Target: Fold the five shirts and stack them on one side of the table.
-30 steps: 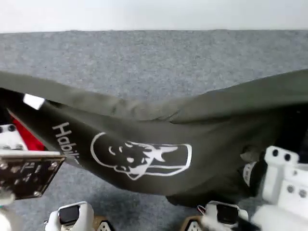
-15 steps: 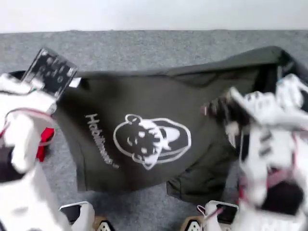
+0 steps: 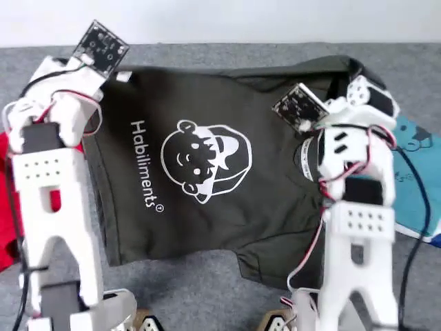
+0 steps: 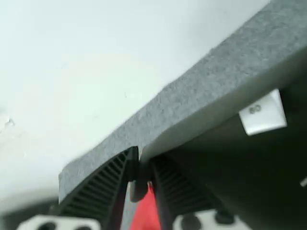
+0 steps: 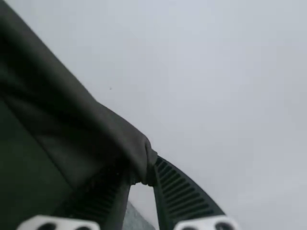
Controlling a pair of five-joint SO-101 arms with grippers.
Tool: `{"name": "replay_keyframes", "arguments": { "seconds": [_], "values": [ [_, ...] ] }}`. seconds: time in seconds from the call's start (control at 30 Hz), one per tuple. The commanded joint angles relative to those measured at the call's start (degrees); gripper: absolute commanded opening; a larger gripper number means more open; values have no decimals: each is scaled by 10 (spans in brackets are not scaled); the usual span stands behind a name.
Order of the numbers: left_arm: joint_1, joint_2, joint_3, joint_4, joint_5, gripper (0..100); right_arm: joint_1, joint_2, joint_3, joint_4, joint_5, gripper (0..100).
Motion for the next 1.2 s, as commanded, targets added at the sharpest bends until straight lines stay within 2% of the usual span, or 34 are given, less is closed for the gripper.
{"name": "replay_keyframes", "arguments": {
  "seconds": [0.0, 0.17, 0.27, 0.47, 0.6, 0.77, 1.17],
  "values": [
    [16, 38, -5, -84, -10, 14, -2, 73, -8, -100, 5, 11],
    [47, 103, -5, -161, -100, 14, -2, 167, -42, -168, 6, 11],
    [51, 134, -14, -181, -118, 14, -1, 219, -98, -171, 6, 11],
    [41, 193, -72, -178, -118, 14, -2, 324, -221, -167, 5, 11],
    [52, 197, -73, -121, -119, 14, -7, 343, -230, -154, 5, 11],
    [54, 197, -73, -30, -119, 14, -3, 317, -231, -23, 4, 11],
    [56, 147, -72, 234, -120, 14, -3, 164, -231, 436, 5, 11]
  ]
}}
